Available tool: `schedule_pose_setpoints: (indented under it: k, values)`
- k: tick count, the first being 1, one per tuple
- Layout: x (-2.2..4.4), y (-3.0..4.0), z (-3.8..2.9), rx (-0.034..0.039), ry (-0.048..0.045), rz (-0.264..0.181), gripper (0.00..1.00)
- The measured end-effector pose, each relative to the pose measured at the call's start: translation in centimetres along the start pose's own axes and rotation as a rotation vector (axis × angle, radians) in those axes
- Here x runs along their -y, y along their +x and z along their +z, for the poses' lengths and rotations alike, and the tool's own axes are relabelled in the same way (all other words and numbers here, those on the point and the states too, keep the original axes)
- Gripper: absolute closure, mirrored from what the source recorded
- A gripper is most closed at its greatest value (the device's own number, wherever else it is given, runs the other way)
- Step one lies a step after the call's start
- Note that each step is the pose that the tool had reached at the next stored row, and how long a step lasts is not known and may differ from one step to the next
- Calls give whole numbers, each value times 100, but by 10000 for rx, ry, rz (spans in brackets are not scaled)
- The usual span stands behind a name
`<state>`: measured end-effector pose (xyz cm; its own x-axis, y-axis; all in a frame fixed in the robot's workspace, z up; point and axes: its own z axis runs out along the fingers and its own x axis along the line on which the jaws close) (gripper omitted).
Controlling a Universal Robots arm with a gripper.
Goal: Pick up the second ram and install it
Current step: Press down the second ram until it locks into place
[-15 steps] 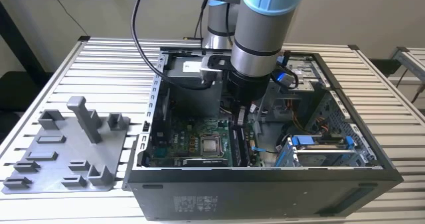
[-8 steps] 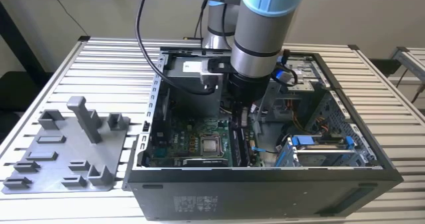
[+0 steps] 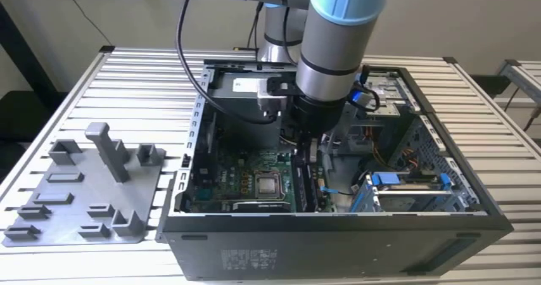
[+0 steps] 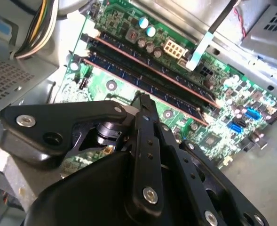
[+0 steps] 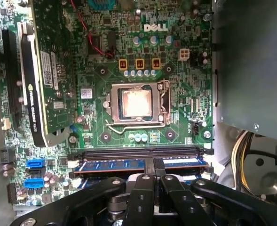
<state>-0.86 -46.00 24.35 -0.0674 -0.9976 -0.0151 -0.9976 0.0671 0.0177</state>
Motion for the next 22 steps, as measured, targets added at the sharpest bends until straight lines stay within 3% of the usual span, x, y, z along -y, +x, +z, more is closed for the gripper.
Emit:
schedule_pose_setpoints:
  k: [3,15,18,20,22]
  values:
    - [42,-2,52,-1,-5,-41,89]
    - [46,4,262,-22,-17,-438,89]
    - [47,-2,246,-31,-19,-478,89]
    - [46,-5,219,21,-8,-496,89]
    - [45,0,178,0,-12,-508,89]
